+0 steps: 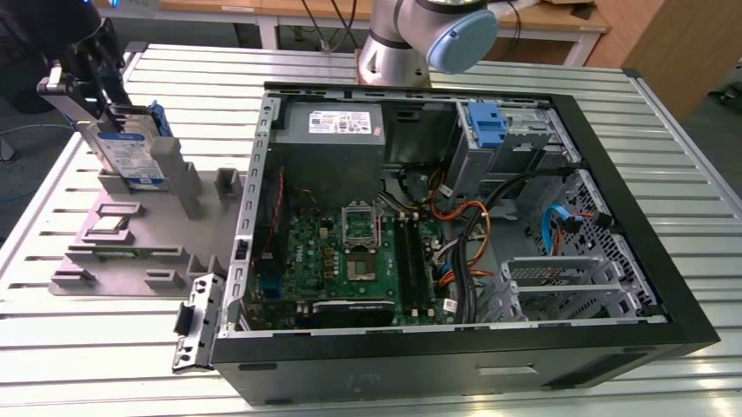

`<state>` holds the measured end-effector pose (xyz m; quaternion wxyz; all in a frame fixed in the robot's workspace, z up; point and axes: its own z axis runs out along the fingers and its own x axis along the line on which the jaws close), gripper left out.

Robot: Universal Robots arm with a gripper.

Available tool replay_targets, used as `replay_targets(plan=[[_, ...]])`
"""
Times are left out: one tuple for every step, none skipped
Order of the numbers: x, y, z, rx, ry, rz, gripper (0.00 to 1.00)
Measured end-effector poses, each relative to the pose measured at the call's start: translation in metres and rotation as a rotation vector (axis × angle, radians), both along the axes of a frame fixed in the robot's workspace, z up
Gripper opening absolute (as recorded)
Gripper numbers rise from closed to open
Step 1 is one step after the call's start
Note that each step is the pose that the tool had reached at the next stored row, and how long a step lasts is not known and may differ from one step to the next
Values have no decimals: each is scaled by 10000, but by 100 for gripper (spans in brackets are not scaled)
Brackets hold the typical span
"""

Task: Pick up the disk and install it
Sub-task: 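Pick up the disk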

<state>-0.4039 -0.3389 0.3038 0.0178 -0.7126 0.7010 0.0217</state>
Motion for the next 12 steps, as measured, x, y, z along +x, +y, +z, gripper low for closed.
replay_targets(plan=[[0, 0, -1, -1, 0, -6, 53], [1, 0, -2, -5, 0, -14, 53], [1, 0, -2, -11, 0, -16, 53], [1, -1, -3, -23, -1, -17, 53], [1, -1, -4, -33, -2, -17, 53], [0, 0, -4, -45, -2, -17, 53], [1, 0, -4, -76, -3, -20, 53], [0, 0, -4, -100, -2, -21, 53], [0, 0, -4, -102, -2, -20, 53], [0, 0, -4, -113, -2, -20, 53], [1, 0, -3, -122, 0, -20, 53], [1, 0, -4, -122, -1, -20, 53]])
